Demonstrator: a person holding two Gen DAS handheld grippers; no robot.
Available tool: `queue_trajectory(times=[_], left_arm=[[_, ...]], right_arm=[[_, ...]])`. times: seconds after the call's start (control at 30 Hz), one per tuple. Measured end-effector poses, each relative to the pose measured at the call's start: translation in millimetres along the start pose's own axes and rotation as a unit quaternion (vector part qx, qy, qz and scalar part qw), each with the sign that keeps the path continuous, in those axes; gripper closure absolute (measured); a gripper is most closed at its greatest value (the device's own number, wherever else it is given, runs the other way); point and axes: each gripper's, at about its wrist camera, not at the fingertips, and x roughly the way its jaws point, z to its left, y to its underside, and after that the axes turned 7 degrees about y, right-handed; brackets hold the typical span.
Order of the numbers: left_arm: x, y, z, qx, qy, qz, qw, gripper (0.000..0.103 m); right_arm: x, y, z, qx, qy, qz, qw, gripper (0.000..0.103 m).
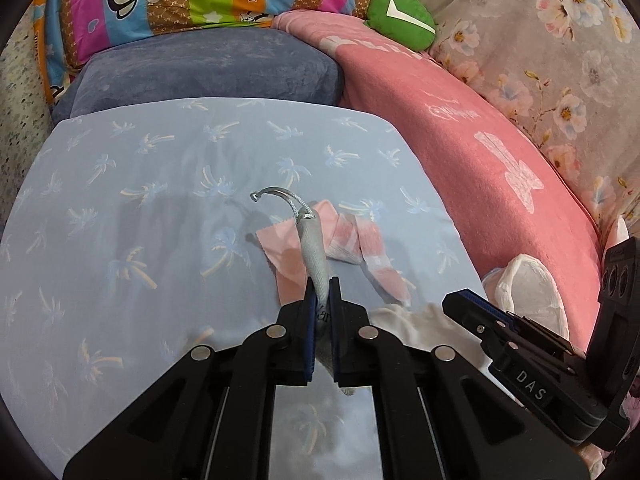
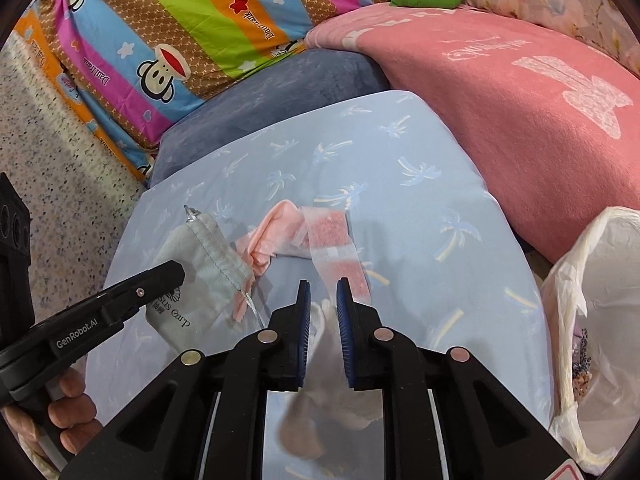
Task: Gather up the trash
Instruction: 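Lift the grey pouch and white glove and carry them toward the bin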
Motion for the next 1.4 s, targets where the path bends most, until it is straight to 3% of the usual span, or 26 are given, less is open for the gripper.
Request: queue_trajectory(times=[0.23,0.4,0.47,0.5,0.53,1.0,1.4], left_arm=[[0,21,-7,0.004,0.002,0.018,0.9998,0.097],[5,32,-13,0.008,0.004,0.032,0.9995,0.097],[4,35,-16,0.010,0.003,0.034,0.9994,0.097],[4,36,-18,0.012,0.004,0.034,0.9993,0.097],[3,37,-20,0.014,0.004,0.034,0.9993,0.097],[-14,29,-70,0.057,0.024,0.006,0.9980,0.097],[-15,19,-135,0.115,0.053,-0.009,0.9919,0.097]], right_arm=[[-10,36,-5,-0.010,0.012,0.015,1.000,0.064],[0,56,-13,-0.004,0.023,0.037,0.999,0.064],[3,61,-16,-0.001,0.024,0.046,0.999,0.072],[3,61,-17,0.000,0.023,0.049,0.999,0.088],[2,61,-18,0.002,0.022,0.050,0.998,0.096],[-75,31,-29,0.020,0.007,-0.046,0.999,0.098],[-144,16,-80,0.065,0.019,-0.118,0.991,0.098]])
